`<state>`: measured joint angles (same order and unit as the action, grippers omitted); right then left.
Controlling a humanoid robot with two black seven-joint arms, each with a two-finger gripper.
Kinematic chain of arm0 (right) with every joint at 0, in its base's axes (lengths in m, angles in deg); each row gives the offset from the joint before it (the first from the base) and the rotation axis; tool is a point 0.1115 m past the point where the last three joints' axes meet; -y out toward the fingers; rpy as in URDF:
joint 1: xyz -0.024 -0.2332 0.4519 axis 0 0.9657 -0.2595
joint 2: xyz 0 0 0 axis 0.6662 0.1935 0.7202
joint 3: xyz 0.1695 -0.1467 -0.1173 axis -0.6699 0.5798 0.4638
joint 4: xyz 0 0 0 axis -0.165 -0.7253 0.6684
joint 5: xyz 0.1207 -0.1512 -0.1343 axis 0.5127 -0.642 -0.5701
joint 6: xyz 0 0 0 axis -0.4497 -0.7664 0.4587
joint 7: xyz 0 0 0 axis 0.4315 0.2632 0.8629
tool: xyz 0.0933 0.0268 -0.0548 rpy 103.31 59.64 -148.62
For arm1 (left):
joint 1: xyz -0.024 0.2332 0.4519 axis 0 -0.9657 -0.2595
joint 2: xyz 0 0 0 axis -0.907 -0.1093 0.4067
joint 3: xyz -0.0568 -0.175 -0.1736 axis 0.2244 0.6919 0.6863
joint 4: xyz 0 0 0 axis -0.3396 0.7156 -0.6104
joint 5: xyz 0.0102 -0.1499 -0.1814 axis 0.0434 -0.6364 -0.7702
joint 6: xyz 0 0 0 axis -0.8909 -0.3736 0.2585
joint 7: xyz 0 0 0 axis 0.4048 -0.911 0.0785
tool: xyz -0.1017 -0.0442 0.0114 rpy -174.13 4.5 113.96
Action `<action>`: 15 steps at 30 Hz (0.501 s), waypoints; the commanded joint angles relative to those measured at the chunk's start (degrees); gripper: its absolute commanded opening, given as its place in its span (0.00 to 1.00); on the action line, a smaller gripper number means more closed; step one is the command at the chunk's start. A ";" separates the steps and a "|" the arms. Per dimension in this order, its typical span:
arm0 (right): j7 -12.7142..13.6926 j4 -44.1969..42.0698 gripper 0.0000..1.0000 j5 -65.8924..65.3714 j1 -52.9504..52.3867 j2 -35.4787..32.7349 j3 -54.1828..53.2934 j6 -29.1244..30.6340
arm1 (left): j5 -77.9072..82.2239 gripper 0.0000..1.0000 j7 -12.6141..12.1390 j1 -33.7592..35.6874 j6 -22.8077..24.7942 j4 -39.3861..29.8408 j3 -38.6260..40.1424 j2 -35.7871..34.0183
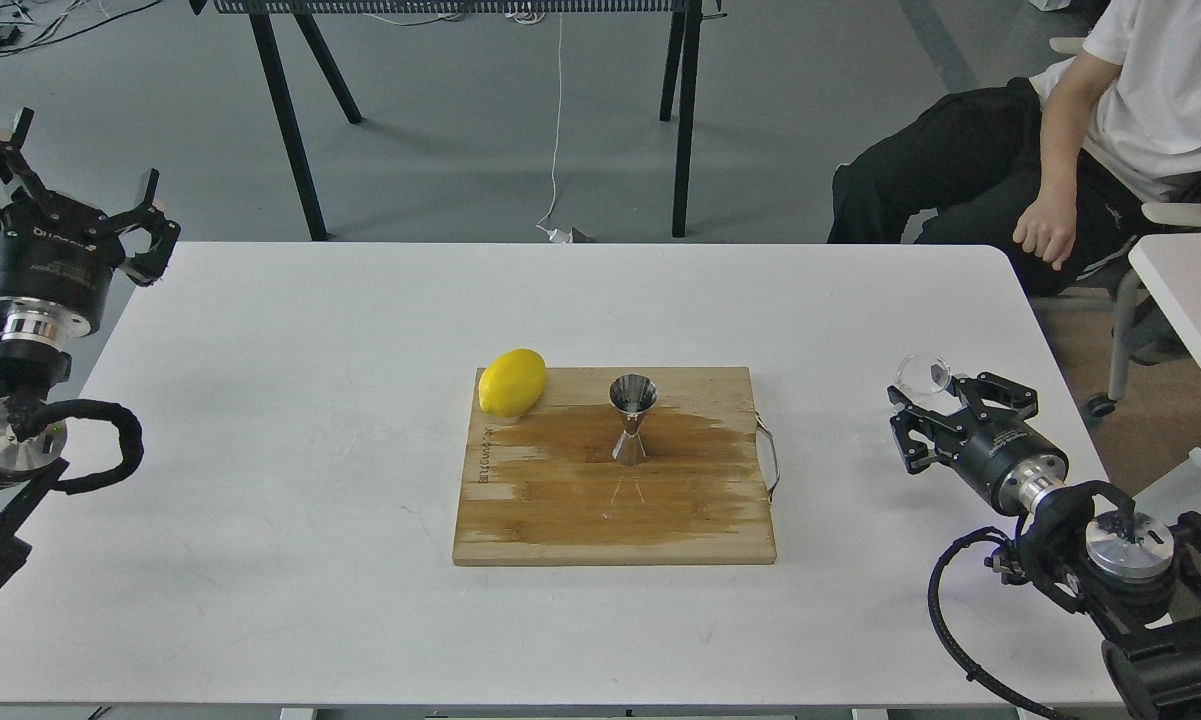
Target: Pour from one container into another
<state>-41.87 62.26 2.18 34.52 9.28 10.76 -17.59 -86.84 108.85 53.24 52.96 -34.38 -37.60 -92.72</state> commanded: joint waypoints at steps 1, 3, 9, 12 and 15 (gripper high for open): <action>-0.05 -2.72 0.37 0.07 0.00 2.55 -1.26 0.29 | 0.01 1.00 0.00 0.06 -0.10 0.03 0.07 0.37; -0.05 -4.12 0.38 0.07 0.00 3.70 -2.23 0.38 | 0.01 1.00 0.00 0.06 -0.10 -0.06 -0.02 0.37; -0.14 -5.71 0.48 0.07 0.00 4.76 -2.68 0.55 | 0.01 1.00 0.00 0.06 -0.01 -0.06 -0.02 0.46; -0.14 -5.71 0.51 0.07 0.00 4.76 -2.68 0.47 | 0.01 1.00 0.00 0.06 -0.10 -0.06 -0.02 0.55; -0.14 -5.62 0.55 0.07 0.00 4.76 -2.68 0.47 | 0.01 1.00 0.00 0.06 -0.01 -0.06 -0.02 0.55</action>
<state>-42.00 56.57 2.26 34.52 14.03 8.08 -17.10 -86.83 108.84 53.30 52.86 -34.44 -37.58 -92.19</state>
